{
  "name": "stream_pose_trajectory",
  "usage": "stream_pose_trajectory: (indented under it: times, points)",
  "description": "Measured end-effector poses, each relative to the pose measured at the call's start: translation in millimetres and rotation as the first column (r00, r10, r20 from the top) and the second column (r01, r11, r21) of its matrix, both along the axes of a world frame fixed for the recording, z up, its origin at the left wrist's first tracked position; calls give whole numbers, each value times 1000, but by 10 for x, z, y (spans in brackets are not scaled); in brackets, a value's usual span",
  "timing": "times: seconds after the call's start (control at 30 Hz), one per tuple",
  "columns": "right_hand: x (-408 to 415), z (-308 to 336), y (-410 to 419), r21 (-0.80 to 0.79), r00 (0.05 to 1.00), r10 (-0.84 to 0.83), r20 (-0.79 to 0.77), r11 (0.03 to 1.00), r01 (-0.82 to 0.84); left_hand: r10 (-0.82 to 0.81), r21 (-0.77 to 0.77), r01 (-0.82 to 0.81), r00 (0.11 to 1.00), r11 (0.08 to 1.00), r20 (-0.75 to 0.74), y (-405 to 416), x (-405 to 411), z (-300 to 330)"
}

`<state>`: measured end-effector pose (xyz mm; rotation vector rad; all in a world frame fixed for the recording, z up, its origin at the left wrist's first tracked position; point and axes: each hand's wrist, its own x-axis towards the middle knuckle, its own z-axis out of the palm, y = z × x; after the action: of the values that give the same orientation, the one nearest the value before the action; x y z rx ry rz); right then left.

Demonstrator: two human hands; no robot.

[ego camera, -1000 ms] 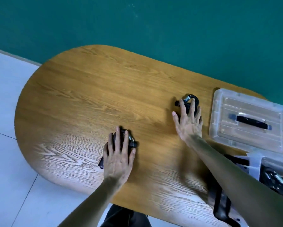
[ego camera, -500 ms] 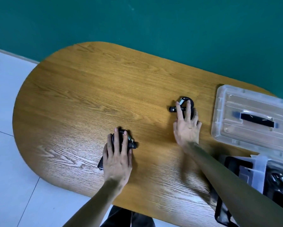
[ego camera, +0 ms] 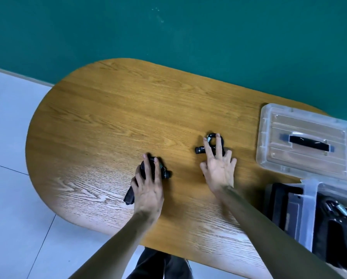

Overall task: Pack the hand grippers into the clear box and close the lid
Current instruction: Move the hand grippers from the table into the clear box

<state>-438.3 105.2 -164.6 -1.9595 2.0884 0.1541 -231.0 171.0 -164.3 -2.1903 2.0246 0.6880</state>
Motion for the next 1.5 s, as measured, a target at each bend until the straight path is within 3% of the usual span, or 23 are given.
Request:
stream_pose_trajectory:
  times: [0.33,0.57,1.03,1.3,1.5]
  points:
    - [71,571,308,-14,999,21,-49,1000,-22,-9,177,10,1000,984,-7,-177,36,463]
    - [105,1334,457,-90,998,-54,-33,995,51,-64,25,63,996,998,55,-341,-94,1278]
    - [-469,2698,837,-274,991,-136,7,953,132,-147,-205,128,986,970,-80,-243,-1024,2604]
    - [-1382,3033,1143,-357,982,-186,17,917,179,-192,-260,156,974,953,-120,52,-2010,2931]
    - [-2254,2876,1554,-328,961,-274,30,906,269,-235,-238,200,963,951,-130,378,-2819,2861]
